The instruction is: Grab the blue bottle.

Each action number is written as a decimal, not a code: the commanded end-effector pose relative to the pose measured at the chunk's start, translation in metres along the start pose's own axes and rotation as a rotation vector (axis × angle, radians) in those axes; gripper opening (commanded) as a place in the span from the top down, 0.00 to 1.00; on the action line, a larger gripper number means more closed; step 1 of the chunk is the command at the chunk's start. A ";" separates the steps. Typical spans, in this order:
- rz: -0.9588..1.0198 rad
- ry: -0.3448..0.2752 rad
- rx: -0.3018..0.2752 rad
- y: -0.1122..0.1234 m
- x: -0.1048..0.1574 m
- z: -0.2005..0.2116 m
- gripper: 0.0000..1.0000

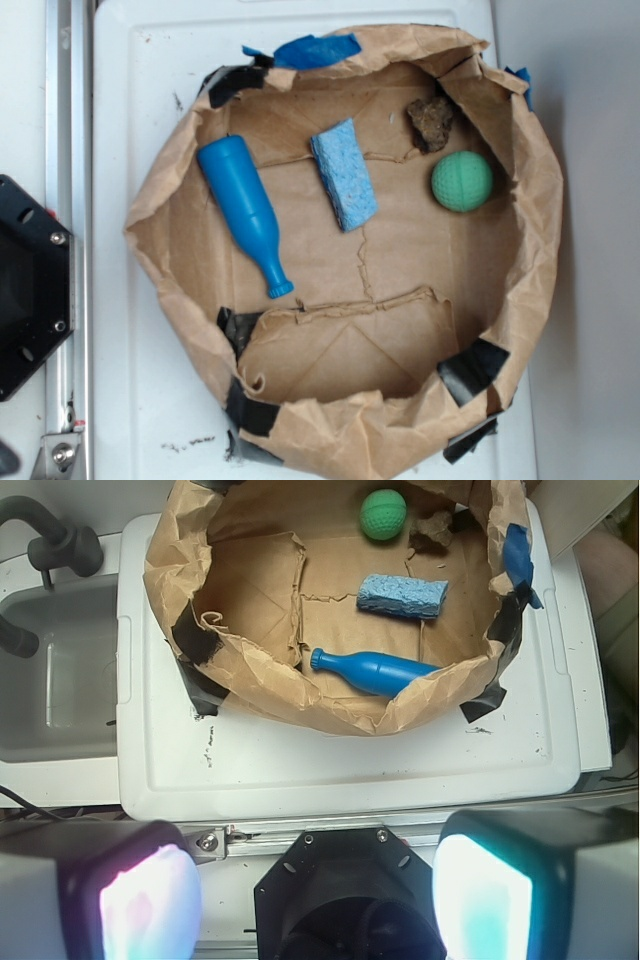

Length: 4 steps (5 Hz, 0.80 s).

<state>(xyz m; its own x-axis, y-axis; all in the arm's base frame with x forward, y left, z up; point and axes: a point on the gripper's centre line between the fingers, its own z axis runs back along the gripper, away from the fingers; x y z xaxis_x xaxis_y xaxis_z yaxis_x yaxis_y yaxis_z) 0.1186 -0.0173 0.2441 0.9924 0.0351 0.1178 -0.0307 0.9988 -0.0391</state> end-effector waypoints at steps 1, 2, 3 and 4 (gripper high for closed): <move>0.000 0.000 0.000 0.000 0.000 0.000 0.00; -0.005 -0.032 -0.005 -0.001 0.037 -0.009 0.00; -0.005 -0.032 -0.005 -0.001 0.037 -0.009 0.00; -0.005 -0.032 -0.005 -0.001 0.037 -0.009 0.00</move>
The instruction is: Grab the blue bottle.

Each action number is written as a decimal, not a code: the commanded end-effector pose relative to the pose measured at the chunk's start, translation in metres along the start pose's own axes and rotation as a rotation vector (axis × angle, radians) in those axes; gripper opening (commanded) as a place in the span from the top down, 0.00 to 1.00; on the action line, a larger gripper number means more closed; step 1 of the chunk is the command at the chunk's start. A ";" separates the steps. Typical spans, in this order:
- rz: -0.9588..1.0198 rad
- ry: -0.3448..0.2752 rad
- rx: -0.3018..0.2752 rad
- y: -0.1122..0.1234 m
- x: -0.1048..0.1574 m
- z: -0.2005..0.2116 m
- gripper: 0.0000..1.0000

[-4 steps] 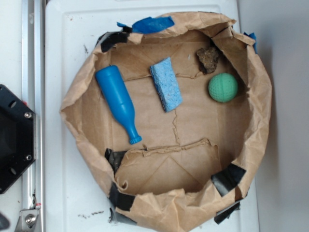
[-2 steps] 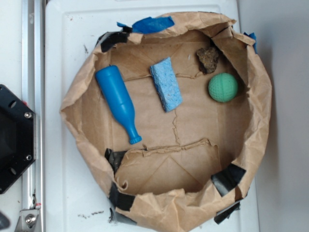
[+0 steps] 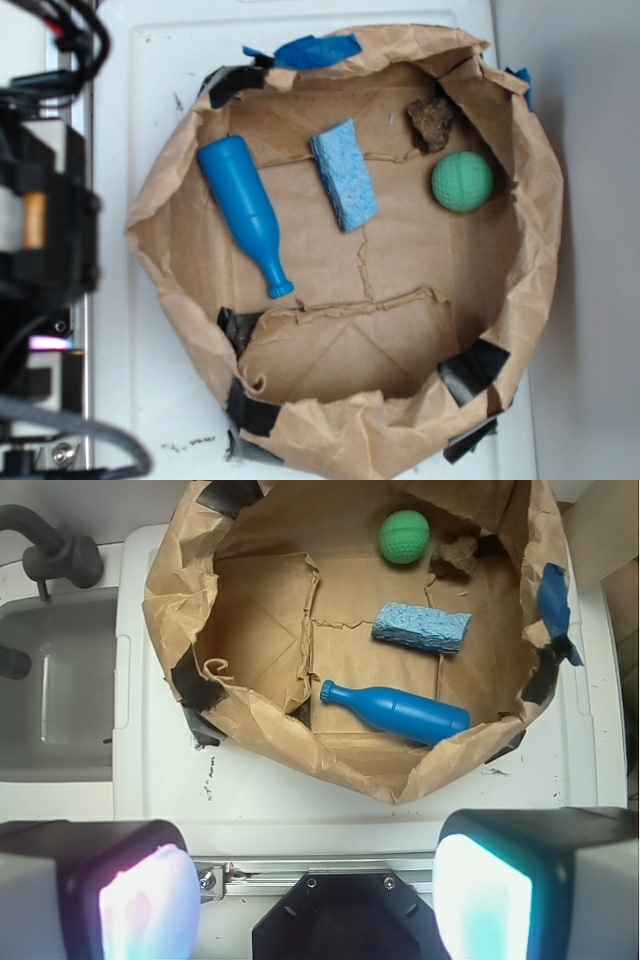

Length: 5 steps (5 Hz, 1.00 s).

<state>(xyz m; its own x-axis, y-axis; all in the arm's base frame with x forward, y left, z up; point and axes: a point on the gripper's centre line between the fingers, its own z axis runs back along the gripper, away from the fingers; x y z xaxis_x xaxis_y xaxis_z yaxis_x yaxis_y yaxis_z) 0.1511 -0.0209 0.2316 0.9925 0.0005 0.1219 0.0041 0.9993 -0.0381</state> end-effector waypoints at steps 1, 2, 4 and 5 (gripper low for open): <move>0.030 -0.029 -0.001 0.003 0.006 0.008 0.00; 0.030 -0.029 -0.001 0.003 0.006 0.008 0.00; -0.098 0.001 -0.052 0.013 0.043 -0.007 0.00; -0.210 -0.012 -0.027 0.018 0.058 -0.011 0.00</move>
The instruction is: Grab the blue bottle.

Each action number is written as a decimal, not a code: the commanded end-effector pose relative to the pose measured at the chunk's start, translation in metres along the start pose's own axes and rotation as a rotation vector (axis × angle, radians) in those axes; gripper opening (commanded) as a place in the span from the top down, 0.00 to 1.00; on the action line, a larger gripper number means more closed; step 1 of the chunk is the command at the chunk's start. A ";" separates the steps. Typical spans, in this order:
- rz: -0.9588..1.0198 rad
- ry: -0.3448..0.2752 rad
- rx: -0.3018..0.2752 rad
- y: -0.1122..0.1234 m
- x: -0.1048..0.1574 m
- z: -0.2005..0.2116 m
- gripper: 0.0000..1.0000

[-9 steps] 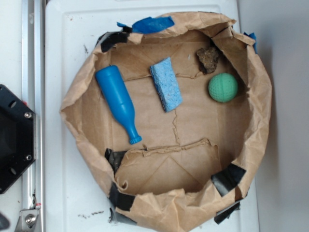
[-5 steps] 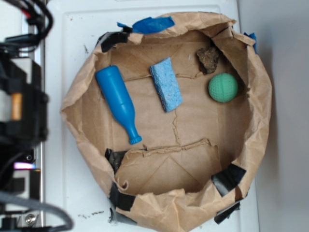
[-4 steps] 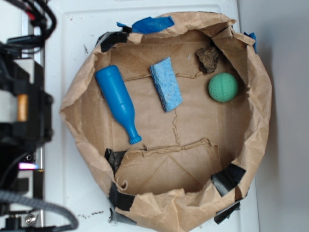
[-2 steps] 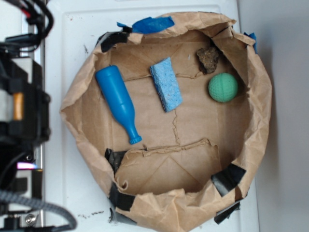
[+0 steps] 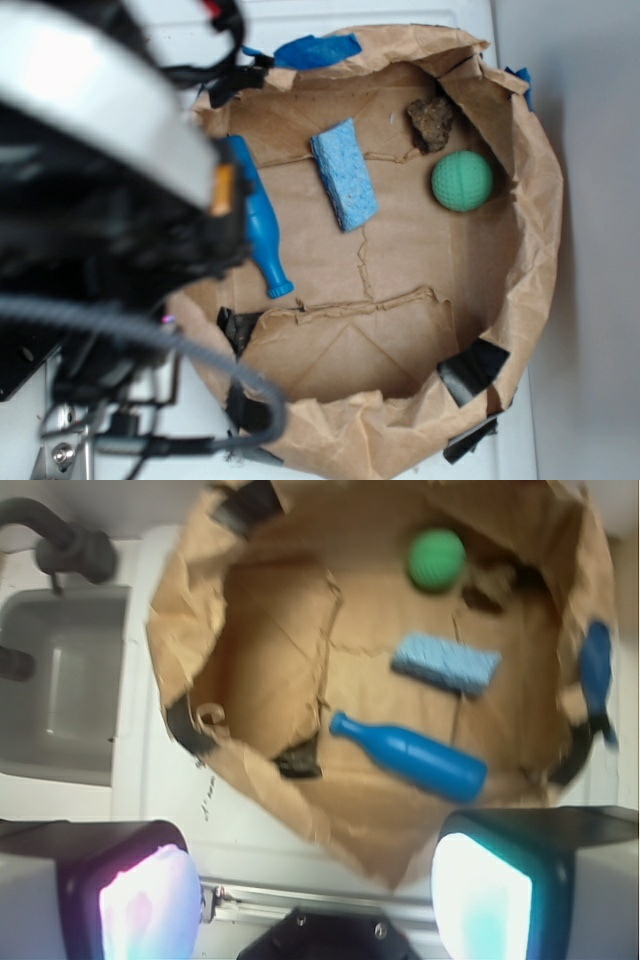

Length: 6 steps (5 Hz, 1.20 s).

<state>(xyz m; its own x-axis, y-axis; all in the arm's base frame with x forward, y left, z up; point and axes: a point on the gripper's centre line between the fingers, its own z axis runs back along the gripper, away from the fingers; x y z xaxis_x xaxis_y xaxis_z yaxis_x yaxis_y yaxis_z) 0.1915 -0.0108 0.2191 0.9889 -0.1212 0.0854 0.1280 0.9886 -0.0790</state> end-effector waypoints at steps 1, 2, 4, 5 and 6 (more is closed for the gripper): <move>-0.189 -0.060 -0.043 0.018 0.027 -0.004 0.00; -0.390 -0.076 -0.096 0.023 0.028 -0.027 0.00; -0.420 -0.041 -0.062 0.042 0.032 -0.074 0.00; -0.420 -0.041 -0.062 0.042 0.032 -0.074 0.00; -0.420 -0.041 -0.062 0.042 0.032 -0.074 0.00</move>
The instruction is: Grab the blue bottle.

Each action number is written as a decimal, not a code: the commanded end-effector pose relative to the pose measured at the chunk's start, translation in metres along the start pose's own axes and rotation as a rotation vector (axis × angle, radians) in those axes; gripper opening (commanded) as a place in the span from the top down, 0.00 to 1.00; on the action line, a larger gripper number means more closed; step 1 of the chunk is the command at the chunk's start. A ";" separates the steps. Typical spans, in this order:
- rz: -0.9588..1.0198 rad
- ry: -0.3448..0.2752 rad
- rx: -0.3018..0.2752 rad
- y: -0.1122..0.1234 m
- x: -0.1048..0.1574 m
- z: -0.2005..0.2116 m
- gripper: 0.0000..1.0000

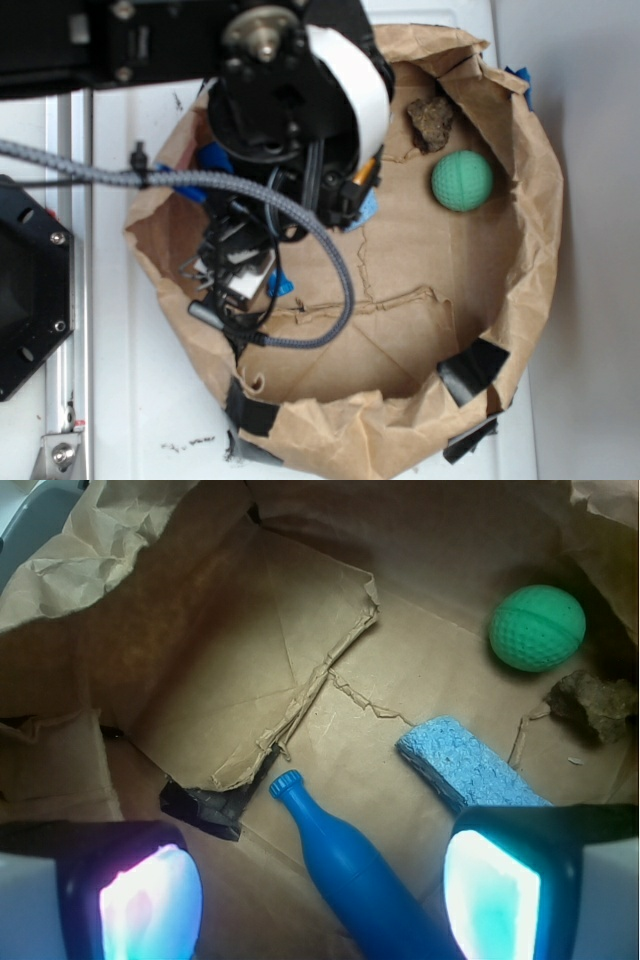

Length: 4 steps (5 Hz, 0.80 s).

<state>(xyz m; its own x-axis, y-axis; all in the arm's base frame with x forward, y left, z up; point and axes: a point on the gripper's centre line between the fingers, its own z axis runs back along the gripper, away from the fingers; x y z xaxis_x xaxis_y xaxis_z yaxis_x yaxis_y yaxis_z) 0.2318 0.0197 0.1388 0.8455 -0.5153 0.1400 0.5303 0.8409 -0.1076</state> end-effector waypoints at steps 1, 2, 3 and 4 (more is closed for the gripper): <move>0.005 -0.023 0.020 0.001 0.002 0.006 0.00; 0.005 -0.023 0.020 0.001 0.002 0.006 0.00; -0.108 -0.035 0.010 0.014 0.012 -0.011 0.00; -0.205 -0.012 0.015 0.016 0.019 -0.027 0.00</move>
<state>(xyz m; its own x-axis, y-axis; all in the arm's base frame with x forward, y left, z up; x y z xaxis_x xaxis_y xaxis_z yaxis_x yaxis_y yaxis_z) 0.2533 0.0239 0.1026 0.7364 -0.6612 0.1432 0.6752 0.7316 -0.0943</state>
